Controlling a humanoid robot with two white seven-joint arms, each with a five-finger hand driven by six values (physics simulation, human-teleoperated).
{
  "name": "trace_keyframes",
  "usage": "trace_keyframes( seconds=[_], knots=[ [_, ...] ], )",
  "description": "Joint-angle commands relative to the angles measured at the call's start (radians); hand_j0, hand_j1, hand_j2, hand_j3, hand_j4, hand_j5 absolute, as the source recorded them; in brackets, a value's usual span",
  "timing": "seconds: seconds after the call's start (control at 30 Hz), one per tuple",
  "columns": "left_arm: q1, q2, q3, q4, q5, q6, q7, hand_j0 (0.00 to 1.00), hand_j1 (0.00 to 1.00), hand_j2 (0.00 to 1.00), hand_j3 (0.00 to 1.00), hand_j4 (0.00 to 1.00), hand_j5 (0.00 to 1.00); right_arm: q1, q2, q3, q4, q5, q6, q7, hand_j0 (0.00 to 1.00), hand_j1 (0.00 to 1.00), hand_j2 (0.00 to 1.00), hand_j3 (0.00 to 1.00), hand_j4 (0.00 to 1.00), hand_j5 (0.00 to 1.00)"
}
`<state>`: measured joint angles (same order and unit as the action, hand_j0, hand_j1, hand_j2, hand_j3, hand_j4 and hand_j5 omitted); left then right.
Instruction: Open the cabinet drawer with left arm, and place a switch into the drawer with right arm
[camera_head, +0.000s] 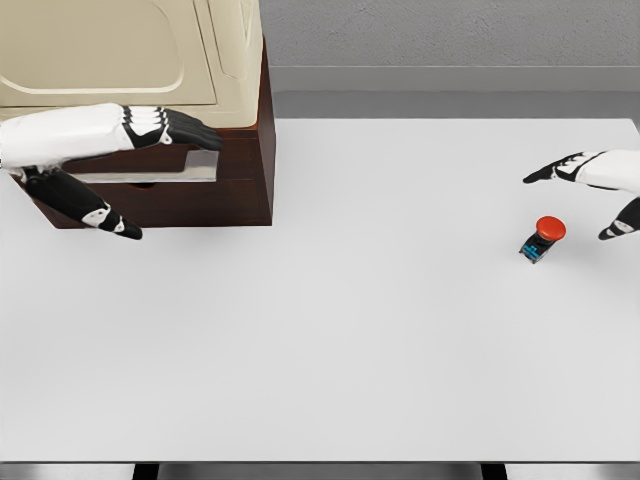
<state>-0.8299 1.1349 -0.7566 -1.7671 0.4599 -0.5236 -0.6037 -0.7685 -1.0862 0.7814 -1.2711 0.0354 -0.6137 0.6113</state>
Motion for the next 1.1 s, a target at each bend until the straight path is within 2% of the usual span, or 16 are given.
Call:
trace_keyframes(
  seconds=[0.0, 0.2, 0.3, 0.43, 0.77, 0.83, 1.07],
  knots=[
    [-0.002, -0.001, -0.001, 0.000, 0.014, 0.073, -0.007, 1.00, 1.00, 1.00, 1.00, 1.00, 1.00, 0.000, 0.003, -0.001, -0.001, -0.006, 0.003, 0.000, 1.00, 1.00, 1.00, 1.00, 1.00, 1.00],
    [-0.006, 0.016, -0.003, 0.001, 0.033, 0.083, -0.007, 1.00, 1.00, 1.00, 1.00, 1.00, 1.00, 0.032, 0.012, 0.004, -0.004, -0.005, 0.003, 0.000, 1.00, 1.00, 1.00, 1.00, 1.00, 1.00],
    [-0.006, 0.017, -0.006, 0.002, 0.039, 0.215, -0.007, 1.00, 1.00, 1.00, 1.00, 1.00, 1.00, 0.043, 0.014, 0.004, -0.002, -0.005, 0.003, 0.000, 1.00, 1.00, 1.00, 1.00, 1.00, 1.00],
    [-0.009, 0.014, -0.006, 0.003, 0.075, 0.298, -0.007, 1.00, 1.00, 1.00, 1.00, 1.00, 1.00, 0.049, 0.042, 0.004, 0.007, -0.003, 0.003, 0.000, 1.00, 1.00, 1.00, 1.00, 1.00, 1.00],
    [-0.006, 0.046, -0.009, 0.001, 0.089, 0.301, -0.007, 1.00, 1.00, 1.00, 1.00, 1.00, 1.00, 0.051, 0.084, 0.007, 0.052, 0.009, 0.003, 0.000, 1.00, 1.00, 1.00, 1.00, 1.00, 1.00],
    [-0.006, 0.045, -0.021, 0.001, 0.117, 0.301, -0.007, 1.00, 1.00, 1.00, 1.00, 1.00, 1.00, 0.051, 0.098, 0.006, 0.070, 0.028, 0.003, 0.000, 1.00, 1.00, 1.00, 1.00, 1.00, 1.00],
    [-0.002, 0.046, -0.023, 0.003, 0.146, 0.304, -0.007, 1.00, 1.00, 1.00, 1.00, 1.00, 1.00, 0.058, 0.100, 0.007, 0.082, 0.031, 0.003, 0.000, 0.97, 0.97, 0.97, 0.97, 0.97, 0.97]
  ],
)
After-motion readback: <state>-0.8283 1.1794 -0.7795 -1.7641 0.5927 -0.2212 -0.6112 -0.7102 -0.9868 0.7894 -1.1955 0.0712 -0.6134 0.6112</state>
